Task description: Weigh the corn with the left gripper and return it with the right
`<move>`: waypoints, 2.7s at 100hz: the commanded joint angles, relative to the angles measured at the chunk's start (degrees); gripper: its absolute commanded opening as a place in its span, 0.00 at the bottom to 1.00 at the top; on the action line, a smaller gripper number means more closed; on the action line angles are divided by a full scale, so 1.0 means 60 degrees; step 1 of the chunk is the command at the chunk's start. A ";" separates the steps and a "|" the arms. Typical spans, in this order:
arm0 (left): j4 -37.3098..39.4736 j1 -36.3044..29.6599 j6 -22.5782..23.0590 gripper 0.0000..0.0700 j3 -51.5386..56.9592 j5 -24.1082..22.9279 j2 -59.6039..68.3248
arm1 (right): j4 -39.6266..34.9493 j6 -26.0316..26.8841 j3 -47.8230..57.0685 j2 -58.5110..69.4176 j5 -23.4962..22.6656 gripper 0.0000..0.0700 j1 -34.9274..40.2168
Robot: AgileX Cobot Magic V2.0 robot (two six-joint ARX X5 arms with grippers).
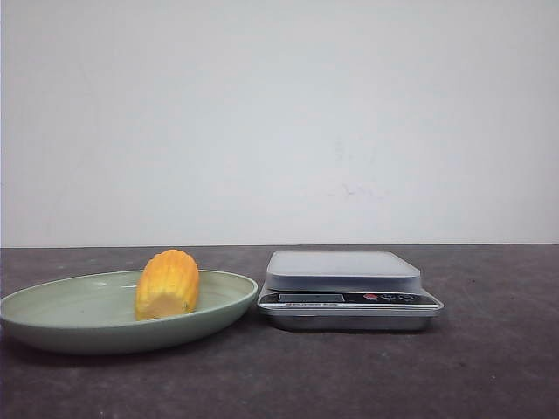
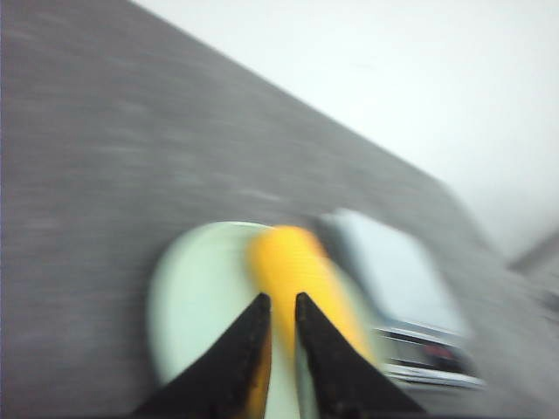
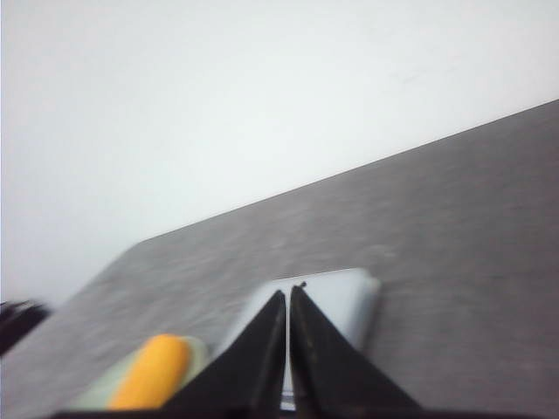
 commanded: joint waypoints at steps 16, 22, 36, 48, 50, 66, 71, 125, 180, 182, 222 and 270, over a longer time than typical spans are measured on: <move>-0.1435 -0.0015 0.0499 0.02 0.3311 -0.0073 0.1024 | -0.2772 -0.2816 0.3814 0.0933 0.0936 0.00 -0.0007; -0.2000 -0.0015 0.1016 0.02 0.4433 -0.0073 0.1690 | -0.3381 -0.3271 0.4834 0.1410 0.1275 0.00 0.0015; -0.3668 -0.0015 0.2390 0.02 0.7111 -0.0240 0.3373 | -0.4597 -0.3963 0.6914 0.2346 0.1949 0.00 0.0015; -0.4728 -0.0091 0.3220 0.02 0.8918 -0.1279 0.4360 | -0.4615 -0.4022 0.7796 0.2707 0.1985 0.00 0.0015; -0.4856 -0.0091 0.3322 0.02 0.9158 -0.1388 0.4492 | -0.4594 -0.4014 0.7861 0.2714 0.1985 0.00 0.0015; -0.5388 -0.0109 0.3475 0.32 1.0309 -0.1366 0.5133 | -0.4528 -0.3716 0.7974 0.2699 0.1708 0.29 0.0091; -0.5497 -0.0109 0.3472 0.71 1.0411 -0.1253 0.5151 | -0.4583 -0.3391 0.7974 0.2699 0.1723 0.76 0.0146; -0.7169 -0.0324 0.2433 0.87 1.0025 -0.1741 0.5555 | -0.5723 -0.3122 0.7763 0.2714 0.3016 1.00 0.0237; -0.6175 -0.1723 0.2218 0.84 0.9559 -0.1526 1.1074 | -0.7650 -0.2667 0.7490 0.3049 0.4393 0.78 0.0240; -0.6131 -0.1818 0.2218 0.84 0.9559 -0.1526 1.1311 | -0.7672 -0.2619 0.7490 0.3049 0.4328 0.78 0.0240; -0.4401 -0.3701 0.1898 0.84 0.9559 -0.1530 1.4903 | -0.9158 -0.2178 0.7490 0.3049 0.3872 0.78 0.0248; -0.2703 -0.4816 0.1636 0.84 0.9559 -0.1727 1.6272 | -0.9694 -0.2171 0.7490 0.3049 0.3410 0.77 0.0248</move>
